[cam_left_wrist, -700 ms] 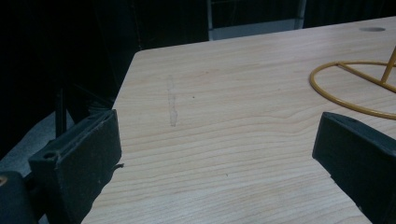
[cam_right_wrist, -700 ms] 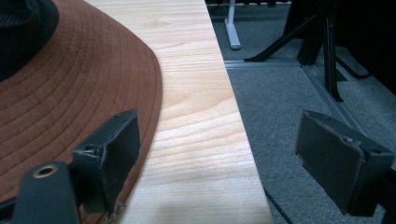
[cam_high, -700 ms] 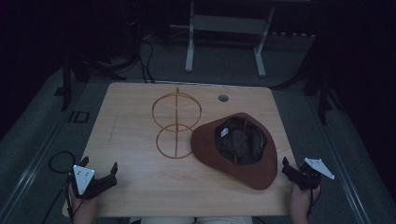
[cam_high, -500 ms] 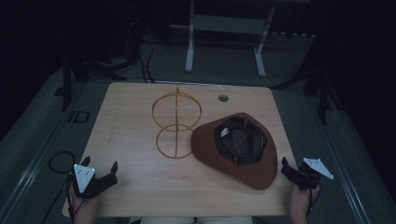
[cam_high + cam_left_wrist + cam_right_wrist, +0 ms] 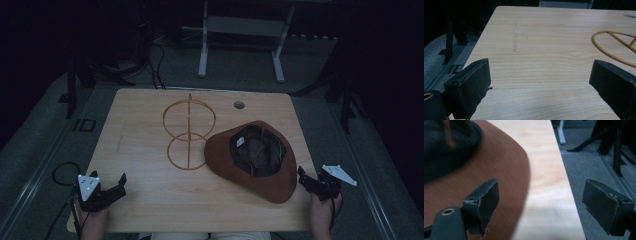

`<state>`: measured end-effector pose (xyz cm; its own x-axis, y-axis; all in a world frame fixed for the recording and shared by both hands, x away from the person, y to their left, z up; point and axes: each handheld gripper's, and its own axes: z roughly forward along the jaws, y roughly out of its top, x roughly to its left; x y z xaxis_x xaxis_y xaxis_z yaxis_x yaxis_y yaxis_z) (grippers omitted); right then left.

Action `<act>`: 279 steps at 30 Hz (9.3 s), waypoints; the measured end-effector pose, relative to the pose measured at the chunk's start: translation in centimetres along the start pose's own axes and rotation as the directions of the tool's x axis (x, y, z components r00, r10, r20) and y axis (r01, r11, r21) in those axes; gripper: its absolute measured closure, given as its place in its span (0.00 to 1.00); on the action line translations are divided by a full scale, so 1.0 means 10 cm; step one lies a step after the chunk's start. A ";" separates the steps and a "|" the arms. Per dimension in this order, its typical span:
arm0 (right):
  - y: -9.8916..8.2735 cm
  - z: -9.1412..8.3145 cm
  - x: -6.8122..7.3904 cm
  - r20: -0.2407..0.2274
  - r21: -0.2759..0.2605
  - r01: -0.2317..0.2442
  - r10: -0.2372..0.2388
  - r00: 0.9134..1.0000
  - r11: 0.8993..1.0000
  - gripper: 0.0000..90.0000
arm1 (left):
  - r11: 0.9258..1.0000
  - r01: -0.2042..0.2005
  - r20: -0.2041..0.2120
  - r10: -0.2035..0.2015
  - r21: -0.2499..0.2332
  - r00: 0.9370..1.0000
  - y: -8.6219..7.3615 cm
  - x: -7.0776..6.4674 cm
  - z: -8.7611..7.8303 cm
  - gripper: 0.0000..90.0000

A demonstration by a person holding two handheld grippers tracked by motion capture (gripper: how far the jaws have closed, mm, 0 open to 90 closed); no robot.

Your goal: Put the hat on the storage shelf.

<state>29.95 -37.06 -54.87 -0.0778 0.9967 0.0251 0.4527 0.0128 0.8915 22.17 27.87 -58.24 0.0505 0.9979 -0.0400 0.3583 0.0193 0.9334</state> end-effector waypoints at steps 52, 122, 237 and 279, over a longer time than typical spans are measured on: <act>0.82 1.20 0.75 -0.131 0.371 0.213 -0.176 0.976 0.904 0.48 | 0.987 -0.104 0.166 0.084 0.121 0.983 0.05 -0.32 -0.04 0.05; 1.03 0.17 0.74 -0.136 0.122 0.173 -0.156 0.978 0.977 0.94 | 0.897 -0.441 0.569 0.353 0.019 0.743 1.13 -2.25 0.25 0.08; 1.00 -0.51 1.04 -0.796 -0.203 0.178 -0.268 0.543 0.963 0.51 | 0.862 -0.263 0.730 0.507 -0.434 0.459 1.58 -2.94 0.36 0.96; 1.09 -0.55 1.01 -0.823 -0.214 0.109 -0.240 0.515 0.971 0.99 | 0.902 -0.236 0.740 0.431 -0.362 0.516 1.72 -2.88 0.36 0.63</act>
<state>29.23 -27.34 -42.38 -0.8797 0.4436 0.1713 0.2404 0.1041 0.9651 30.21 -0.75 -42.29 0.8703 0.4781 0.1183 -0.0258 -0.1956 0.9803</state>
